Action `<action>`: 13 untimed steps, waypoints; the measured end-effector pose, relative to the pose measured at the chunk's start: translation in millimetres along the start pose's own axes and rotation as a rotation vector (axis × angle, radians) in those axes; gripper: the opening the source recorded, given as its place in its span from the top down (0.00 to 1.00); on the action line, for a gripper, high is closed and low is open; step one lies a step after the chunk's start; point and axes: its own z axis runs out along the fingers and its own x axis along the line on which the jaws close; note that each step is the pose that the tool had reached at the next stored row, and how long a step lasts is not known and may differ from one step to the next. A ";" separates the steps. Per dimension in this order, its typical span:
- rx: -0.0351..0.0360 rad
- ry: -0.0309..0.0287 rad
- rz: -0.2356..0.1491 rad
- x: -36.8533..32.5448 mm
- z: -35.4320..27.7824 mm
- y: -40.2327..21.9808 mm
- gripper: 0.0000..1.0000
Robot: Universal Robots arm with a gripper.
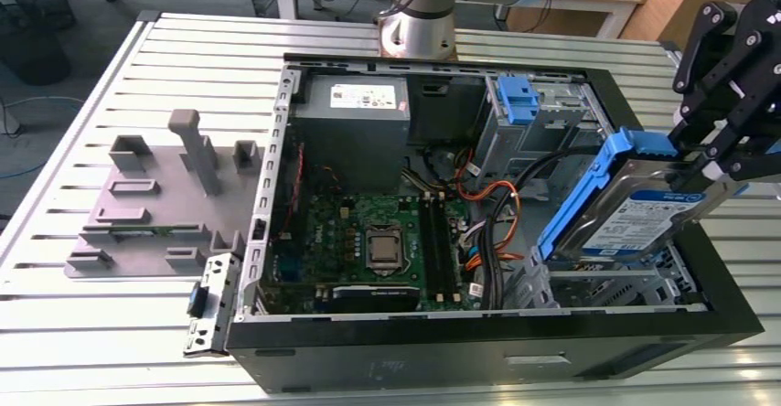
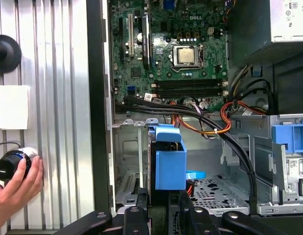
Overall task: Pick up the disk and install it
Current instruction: 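Pick up the disk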
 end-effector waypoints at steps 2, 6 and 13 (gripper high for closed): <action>0.0000 0.0000 0.000 0.0 0.0 0.0 0.65; -0.0001 -0.0002 -0.001 0.0 -0.3 0.0 0.65; 0.0120 -0.0016 -0.001 0.1 -1.4 1.0 0.65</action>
